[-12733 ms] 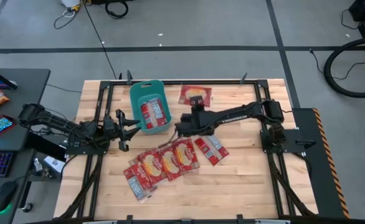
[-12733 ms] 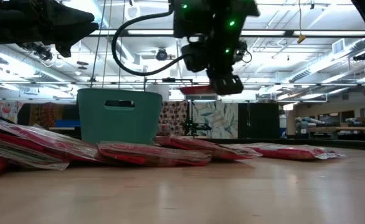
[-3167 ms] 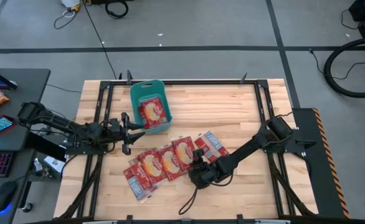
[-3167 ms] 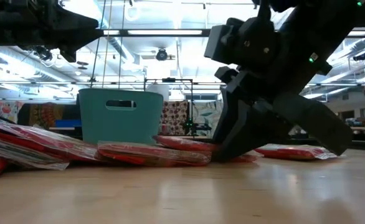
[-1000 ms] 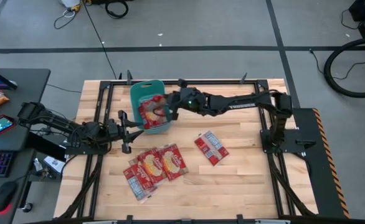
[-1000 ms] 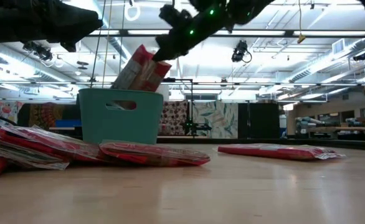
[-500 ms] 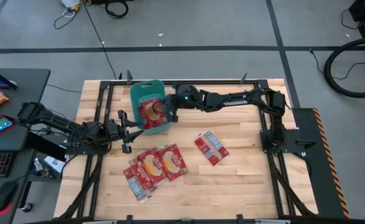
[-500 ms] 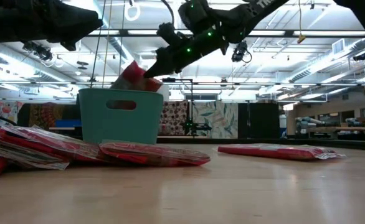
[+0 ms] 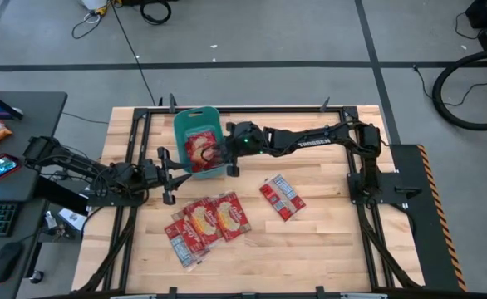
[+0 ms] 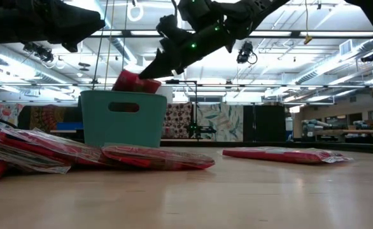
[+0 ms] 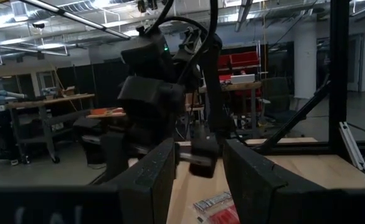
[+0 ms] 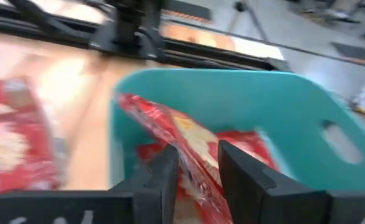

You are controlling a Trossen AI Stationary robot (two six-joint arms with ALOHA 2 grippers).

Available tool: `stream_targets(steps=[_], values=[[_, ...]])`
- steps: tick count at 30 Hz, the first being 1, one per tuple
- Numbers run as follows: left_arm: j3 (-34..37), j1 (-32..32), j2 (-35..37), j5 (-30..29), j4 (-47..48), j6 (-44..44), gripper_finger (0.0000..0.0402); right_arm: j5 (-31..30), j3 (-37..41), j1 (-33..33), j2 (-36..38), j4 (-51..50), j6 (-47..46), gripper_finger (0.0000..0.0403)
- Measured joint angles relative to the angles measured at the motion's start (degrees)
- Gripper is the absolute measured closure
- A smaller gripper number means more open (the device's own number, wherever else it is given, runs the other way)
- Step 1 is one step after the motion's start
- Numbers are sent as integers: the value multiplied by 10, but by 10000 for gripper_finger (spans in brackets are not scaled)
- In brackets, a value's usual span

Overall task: Sort popcorn bags into baskets
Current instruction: Put the red popcorn bag into the green bin

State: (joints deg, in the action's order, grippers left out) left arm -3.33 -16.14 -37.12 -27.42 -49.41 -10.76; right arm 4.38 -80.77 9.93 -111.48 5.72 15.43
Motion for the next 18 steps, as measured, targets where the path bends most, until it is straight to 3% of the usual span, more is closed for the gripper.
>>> stream_targets(steps=[3, 5, 13, 18], values=[[0, 0, 0, 0, 0, 0, 258, 90, 0, 0, 3, 24, -3, 282], [0, 0, 0, 0, 0, 0, 258, 115, 0, -1, 11, 44, -3, 283], [0, 0, 0, 0, 3, 2, 258, 32, 0, -1, 49, 17, -9, 284], [0, 0, 0, 0, 8, 13, 258, 11, 0, -16, 67, -82, -24, 284]])
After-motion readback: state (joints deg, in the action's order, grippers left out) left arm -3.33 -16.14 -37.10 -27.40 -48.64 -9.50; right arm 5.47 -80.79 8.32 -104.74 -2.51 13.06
